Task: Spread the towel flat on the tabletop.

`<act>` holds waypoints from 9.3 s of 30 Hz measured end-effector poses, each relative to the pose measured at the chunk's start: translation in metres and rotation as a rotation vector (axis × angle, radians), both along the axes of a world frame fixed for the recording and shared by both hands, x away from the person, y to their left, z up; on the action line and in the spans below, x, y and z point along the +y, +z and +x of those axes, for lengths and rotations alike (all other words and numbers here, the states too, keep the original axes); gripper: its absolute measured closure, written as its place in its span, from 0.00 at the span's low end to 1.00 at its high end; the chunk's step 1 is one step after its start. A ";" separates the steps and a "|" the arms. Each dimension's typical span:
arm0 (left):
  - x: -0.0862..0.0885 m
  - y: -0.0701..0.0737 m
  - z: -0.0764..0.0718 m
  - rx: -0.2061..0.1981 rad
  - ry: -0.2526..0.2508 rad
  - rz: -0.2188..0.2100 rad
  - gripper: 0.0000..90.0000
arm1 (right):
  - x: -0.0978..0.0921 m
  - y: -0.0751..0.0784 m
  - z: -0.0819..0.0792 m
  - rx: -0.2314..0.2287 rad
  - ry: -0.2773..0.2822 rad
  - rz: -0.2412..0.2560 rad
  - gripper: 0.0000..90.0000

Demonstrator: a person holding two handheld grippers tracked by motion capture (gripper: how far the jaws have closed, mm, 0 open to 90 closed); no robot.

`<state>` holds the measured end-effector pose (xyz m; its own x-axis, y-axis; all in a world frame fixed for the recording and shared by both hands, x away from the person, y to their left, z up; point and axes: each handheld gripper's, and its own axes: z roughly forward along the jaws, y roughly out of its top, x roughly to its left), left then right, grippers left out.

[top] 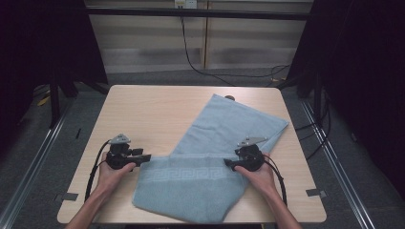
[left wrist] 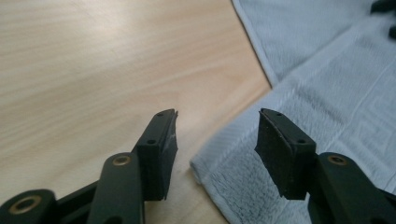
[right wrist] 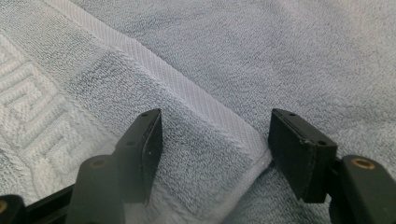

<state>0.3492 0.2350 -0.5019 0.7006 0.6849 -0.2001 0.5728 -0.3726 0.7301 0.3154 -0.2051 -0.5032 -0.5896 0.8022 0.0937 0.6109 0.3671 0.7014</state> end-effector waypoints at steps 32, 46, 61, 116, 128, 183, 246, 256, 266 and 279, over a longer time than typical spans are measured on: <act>-0.005 0.087 -0.050 -0.207 -0.125 -0.300 0.91 | -0.032 0.097 -0.048 -0.236 0.009 0.293 0.94; 0.011 0.044 -0.119 -0.064 -0.254 -0.230 0.90 | -0.045 0.080 -0.130 -0.165 0.123 0.313 0.92; 0.004 0.048 -0.094 -0.028 -0.304 -0.284 0.69 | -0.065 0.070 -0.144 -0.124 0.097 0.314 0.67; -0.057 0.007 -0.063 -0.011 -0.249 0.022 0.69 | -0.033 0.049 -0.092 -0.098 0.066 0.212 0.77; -0.040 0.004 -0.089 0.035 -0.236 0.017 0.63 | -0.001 0.016 -0.114 0.021 0.180 0.136 0.74; -0.052 0.004 -0.066 -0.039 -0.181 0.093 0.62 | 0.012 0.013 -0.157 0.107 0.374 0.125 0.97; -0.036 0.014 -0.023 -0.013 -0.074 -0.015 0.58 | -0.017 0.031 -0.033 0.001 0.080 0.142 0.50; -0.036 -0.003 -0.028 -0.047 -0.093 0.022 0.55 | -0.007 0.002 -0.019 0.067 0.097 0.092 0.50; -0.036 -0.001 -0.048 -0.039 -0.147 0.038 0.53 | -0.023 0.015 -0.037 0.040 0.067 0.101 0.50; -0.034 -0.003 -0.045 -0.042 -0.152 0.016 0.54 | -0.037 0.001 0.019 -0.006 -0.044 0.057 0.47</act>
<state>0.3043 0.2012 -0.5049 0.8042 0.5728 -0.1584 0.4777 -0.4644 0.7458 0.3345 -0.2425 -0.5026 -0.5545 0.8208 0.1369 0.6216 0.2991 0.7240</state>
